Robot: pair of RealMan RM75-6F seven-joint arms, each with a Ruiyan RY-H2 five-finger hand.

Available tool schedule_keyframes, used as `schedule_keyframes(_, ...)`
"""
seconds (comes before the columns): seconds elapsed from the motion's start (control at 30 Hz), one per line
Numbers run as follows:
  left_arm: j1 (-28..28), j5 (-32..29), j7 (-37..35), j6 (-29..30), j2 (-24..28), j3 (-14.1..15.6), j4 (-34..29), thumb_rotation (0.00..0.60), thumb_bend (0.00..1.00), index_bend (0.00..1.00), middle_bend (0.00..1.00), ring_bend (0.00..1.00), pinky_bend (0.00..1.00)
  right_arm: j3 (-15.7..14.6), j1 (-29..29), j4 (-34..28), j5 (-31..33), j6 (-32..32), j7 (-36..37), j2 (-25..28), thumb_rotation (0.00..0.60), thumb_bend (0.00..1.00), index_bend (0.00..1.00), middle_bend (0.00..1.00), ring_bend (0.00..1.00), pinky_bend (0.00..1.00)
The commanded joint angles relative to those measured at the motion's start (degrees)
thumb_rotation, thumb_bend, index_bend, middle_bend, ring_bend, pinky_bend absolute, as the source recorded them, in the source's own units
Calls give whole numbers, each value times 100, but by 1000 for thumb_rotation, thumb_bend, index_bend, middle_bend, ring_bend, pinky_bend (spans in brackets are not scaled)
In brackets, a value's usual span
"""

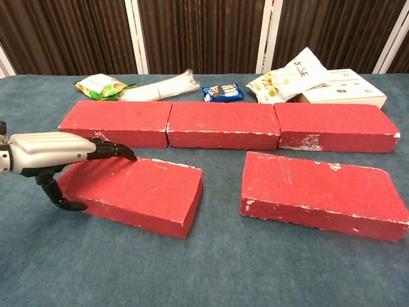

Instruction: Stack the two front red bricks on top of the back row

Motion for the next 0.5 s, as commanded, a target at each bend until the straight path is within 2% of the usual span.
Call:
schedule_keyframes(0.03, -43, -54, 4, -65, 5, -5, -22, 600, 264, 0, 39, 0, 25, -3, 10, -2, 4, -21, -12, -5, 600, 97, 0, 0, 0, 0)
schedule_keyframes(0.1, -60, -81, 28, -77, 7, -5, -38, 600, 263, 0, 176, 50, 92, -8, 12, -6, 0, -27, -14, -6, 600, 97, 0, 0, 0, 0)
schedule_keyframes(0.13, -61, -88, 30, -71, 9, -2, -55, 600, 263, 0, 211, 78, 113, -9, 12, -8, -2, -25, -12, -4, 600, 97, 0, 0, 0, 0)
schedule_keyframes(0.23, -38, -69, 50, 47, 1, -1, -87, 600, 261, 0, 463, 316, 310, -14, 3, -12, -19, 0, 6, 5, 600, 97, 0, 0, 0, 0)
schedule_keyframes(0.3, -12, -51, 46, 140, -10, 1, -98, 600, 265, 0, 622, 488, 516, -22, -2, -13, -35, 12, 20, 12, 600, 97, 0, 0, 0, 0)
schedule_keyframes(0.4, 43, -6, 69, 334, -37, -2, -101, 600, 274, 0, 737, 626, 684, -33, -8, -14, -65, 34, 45, 23, 600, 97, 0, 0, 0, 0)
schedule_keyframes(0.5, 96, 37, 91, 511, -19, 3, -155, 600, 279, 0, 778, 676, 738, -49, -15, -13, -102, 55, 79, 38, 600, 97, 0, 0, 0, 0)
